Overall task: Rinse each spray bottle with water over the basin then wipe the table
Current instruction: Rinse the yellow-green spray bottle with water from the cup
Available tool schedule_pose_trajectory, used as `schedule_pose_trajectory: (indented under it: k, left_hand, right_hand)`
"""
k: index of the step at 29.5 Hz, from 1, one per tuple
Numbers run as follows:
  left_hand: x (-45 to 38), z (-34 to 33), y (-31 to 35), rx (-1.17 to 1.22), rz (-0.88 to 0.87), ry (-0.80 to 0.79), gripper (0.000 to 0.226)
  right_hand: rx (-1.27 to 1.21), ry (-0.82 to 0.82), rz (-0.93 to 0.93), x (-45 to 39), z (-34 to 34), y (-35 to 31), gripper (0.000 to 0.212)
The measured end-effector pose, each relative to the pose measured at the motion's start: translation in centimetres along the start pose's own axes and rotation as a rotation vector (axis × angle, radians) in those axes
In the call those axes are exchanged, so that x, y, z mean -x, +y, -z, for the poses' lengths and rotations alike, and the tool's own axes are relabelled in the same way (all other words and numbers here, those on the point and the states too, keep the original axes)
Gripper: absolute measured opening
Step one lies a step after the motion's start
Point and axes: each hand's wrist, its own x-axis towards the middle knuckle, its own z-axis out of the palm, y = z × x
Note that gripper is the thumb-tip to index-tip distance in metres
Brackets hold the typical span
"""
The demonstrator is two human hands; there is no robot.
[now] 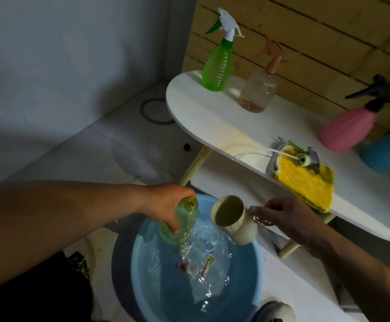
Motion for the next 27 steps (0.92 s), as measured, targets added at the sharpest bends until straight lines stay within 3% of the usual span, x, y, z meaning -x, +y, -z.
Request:
schedule_pose_trajectory:
  k: [10, 22, 27]
  left_hand:
    - [-0.2, -0.2, 0.7, 0.036, -0.047, 0.002, 0.063]
    - [-1.0, -0.5, 0.8, 0.074, -0.049, -0.008, 0.08]
    - [-1.3, -0.5, 0.8, 0.076, -0.041, -0.006, 0.065]
  right_hand:
    - [-0.047, 0.18, 0.199, 1.7, 0.6, -2.9, 0.039]
    - [0.128, 0.3, 0.259, 3.0, 0.3, -4.2, 0.039]
    - [0.163, 0.323, 0.263, 3.2, 0.2, -4.5, 0.041]
